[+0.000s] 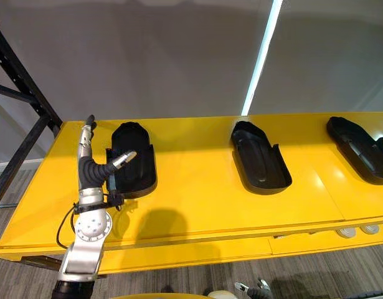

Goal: Walk over and take plastic housings, then place them on the shelf

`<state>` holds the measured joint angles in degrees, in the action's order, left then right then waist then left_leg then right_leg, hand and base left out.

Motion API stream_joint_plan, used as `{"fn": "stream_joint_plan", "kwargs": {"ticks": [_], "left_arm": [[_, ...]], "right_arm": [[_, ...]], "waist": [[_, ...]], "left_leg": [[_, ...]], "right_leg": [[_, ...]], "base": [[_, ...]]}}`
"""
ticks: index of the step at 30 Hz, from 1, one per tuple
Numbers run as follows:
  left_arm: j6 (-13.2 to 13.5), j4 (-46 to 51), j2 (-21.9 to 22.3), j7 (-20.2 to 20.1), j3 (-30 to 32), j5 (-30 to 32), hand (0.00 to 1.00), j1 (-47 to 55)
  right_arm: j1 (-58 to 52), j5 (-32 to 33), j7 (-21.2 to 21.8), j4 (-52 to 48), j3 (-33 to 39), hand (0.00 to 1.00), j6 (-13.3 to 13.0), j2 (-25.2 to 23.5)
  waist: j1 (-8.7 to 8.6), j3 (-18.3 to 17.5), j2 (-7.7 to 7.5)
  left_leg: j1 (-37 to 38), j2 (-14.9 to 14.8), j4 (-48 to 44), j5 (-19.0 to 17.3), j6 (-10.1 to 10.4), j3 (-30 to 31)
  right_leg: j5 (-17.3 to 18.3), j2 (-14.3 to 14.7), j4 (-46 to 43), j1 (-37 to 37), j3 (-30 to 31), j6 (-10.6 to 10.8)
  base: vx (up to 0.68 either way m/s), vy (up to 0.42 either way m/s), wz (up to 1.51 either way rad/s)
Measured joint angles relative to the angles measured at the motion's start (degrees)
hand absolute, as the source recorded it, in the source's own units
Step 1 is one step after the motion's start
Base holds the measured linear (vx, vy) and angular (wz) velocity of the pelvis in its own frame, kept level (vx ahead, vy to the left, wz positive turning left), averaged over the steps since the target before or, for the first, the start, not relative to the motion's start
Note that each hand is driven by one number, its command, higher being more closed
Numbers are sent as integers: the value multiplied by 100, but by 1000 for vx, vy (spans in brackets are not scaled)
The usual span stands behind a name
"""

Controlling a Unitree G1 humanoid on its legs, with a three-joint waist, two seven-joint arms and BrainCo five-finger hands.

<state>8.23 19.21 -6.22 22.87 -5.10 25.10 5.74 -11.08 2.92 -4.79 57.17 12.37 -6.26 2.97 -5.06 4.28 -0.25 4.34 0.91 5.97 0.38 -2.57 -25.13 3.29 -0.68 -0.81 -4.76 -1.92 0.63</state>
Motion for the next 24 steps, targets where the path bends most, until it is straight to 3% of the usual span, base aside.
{"fn": "stream_joint_plan", "kwargs": {"ticks": [5,10,14,24], "left_arm": [[131,55,190,-50,-531,95,100,662],[213,-727,186,-185,-673,96,100,934],[161,-1335,187,-405,-671,98,100,947],[-144,-2099,150,-392,-521,486,100,787]], "right_arm": [[-15,34,-7,-4,-170,0,-13,61],[-42,99,-40,-16,-268,0,-10,88],[-55,99,-65,-19,-350,0,5,107],[-59,95,-129,-19,-376,0,26,76]], "waist": [[78,5,11],[112,3,8],[130,-8,-19],[117,-49,-67]], "left_leg": [[-8,-9,1,-4,0,19],[92,7,2,0,1,73],[96,22,2,-1,2,71],[85,26,1,-29,-29,-33]], "right_leg": [[0,5,-46,9,-21,0],[121,-23,-189,-8,-118,34],[201,-42,-192,-4,-134,78],[164,-44,-103,-4,-70,76]], "base": [[-11,-11,2],[-26,-17,9],[-4,-5,2],[34,-19,-4]]}}
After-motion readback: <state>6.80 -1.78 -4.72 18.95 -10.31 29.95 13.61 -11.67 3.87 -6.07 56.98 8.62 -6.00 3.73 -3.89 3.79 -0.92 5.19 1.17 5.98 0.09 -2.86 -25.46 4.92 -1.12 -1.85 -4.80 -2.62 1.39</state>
